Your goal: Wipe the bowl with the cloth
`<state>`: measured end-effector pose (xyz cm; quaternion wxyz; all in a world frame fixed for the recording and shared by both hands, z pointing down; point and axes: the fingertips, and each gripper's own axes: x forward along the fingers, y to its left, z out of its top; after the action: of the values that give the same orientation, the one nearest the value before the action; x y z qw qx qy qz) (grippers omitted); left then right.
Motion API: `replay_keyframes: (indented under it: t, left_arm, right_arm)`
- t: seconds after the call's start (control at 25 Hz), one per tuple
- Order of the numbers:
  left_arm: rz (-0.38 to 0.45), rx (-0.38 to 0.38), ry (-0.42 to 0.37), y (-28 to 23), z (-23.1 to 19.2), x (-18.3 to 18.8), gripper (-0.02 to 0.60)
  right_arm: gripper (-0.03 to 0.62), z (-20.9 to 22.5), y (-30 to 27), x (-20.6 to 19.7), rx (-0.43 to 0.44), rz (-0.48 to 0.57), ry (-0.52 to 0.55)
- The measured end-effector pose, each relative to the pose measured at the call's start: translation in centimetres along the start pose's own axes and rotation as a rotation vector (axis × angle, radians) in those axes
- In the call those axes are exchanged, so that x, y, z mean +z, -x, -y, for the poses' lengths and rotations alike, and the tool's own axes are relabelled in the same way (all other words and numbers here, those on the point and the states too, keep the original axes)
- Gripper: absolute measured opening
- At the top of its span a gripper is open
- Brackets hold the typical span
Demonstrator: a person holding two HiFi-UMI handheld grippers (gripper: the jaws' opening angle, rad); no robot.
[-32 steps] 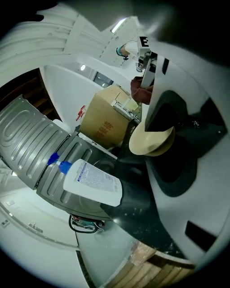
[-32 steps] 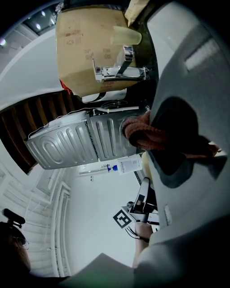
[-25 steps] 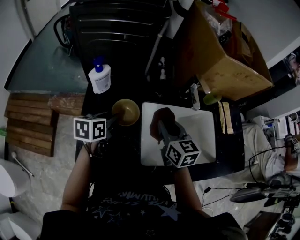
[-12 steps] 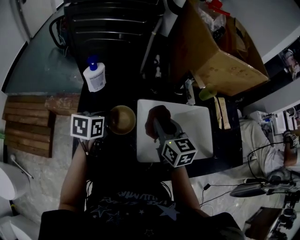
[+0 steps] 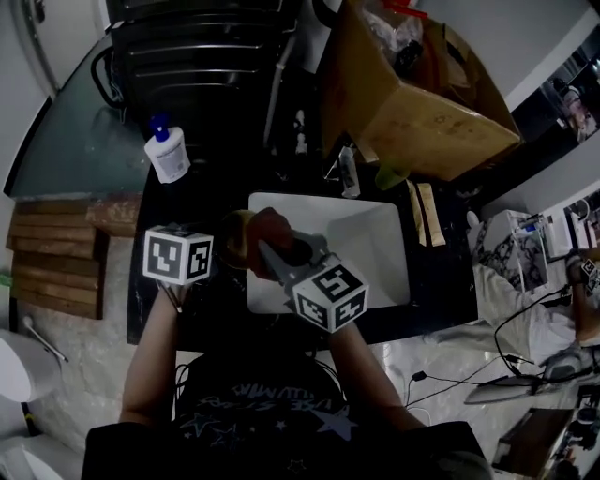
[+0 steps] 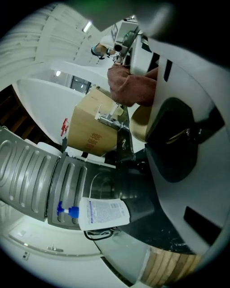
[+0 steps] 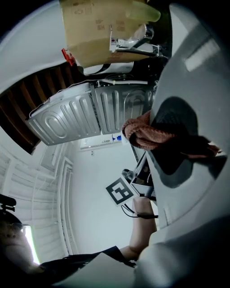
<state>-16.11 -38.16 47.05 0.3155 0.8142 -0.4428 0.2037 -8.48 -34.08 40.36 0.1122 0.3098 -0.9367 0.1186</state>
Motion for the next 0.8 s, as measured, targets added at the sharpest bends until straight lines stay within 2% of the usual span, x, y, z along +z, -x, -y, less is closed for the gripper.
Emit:
replay_keyframes:
  t: [0.2, 0.36, 0.44, 0.6, 0.8]
  left_arm:
    - [0.031, 0.026, -0.089, -0.2, 4.0, 0.8, 0.020]
    - [0.028, 0.035, -0.167, -0.4, 6.7, 0.7, 0.020]
    - [0.016, 0.039, -0.204, -0.5, 7.7, 0.5, 0.020]
    - [0.004, 0.046, -0.226, -0.8, 8.7, -0.1, 0.020]
    - [0.022, 0.059, -0.216, -0.9, 8.8, -0.2, 0.021]
  right_arm:
    - [0.063, 0.0, -0.2, -2.1, 0.025, -0.151, 0.029]
    - [0.063, 0.9, -0.6, -4.7, 0.020, -0.305, -0.023]
    - [0.063, 1.2, -0.7, -5.5, 0.026, -0.344, -0.043]
    - [0.063, 1.6, -0.5, -5.8, 0.038, -0.334, -0.036]
    - [0.063, 3.2, 0.2, -5.2, -0.012, -0.244, -0.150]
